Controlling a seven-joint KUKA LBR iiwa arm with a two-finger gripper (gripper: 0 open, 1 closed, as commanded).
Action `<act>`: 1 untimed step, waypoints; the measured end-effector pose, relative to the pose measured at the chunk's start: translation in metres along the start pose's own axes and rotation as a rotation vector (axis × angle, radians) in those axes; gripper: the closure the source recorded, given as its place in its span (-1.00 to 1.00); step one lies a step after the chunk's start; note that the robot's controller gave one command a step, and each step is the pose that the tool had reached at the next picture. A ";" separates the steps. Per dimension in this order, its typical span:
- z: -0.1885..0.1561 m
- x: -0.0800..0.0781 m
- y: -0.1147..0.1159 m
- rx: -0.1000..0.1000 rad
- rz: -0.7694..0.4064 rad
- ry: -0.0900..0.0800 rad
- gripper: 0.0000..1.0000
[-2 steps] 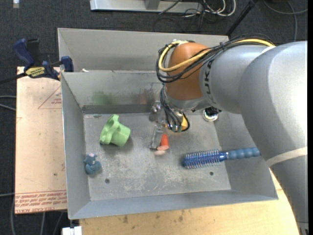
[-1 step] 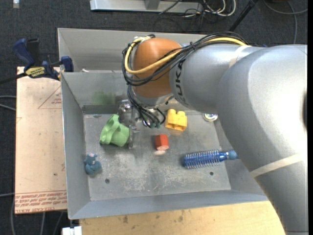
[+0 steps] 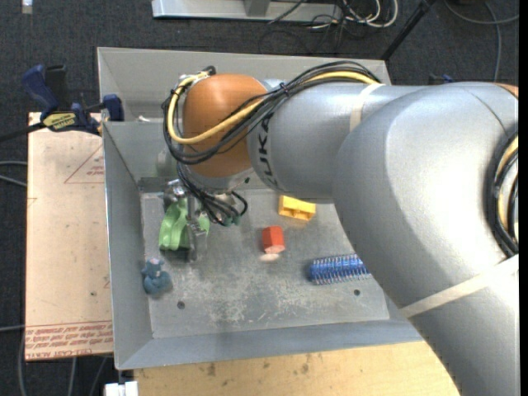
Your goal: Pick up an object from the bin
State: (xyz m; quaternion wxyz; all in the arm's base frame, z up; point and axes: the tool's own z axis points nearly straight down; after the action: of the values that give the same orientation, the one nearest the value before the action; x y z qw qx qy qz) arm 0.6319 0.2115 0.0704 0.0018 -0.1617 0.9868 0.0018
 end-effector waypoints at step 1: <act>0.000 0.000 -0.002 0.001 0.003 0.000 1.00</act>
Offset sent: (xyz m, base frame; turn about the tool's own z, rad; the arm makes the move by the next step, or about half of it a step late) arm 0.0000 0.0000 0.0000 0.0000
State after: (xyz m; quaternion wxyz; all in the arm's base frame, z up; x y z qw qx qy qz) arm 0.6328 0.2094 0.0706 0.0020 -0.1601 0.9871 0.0014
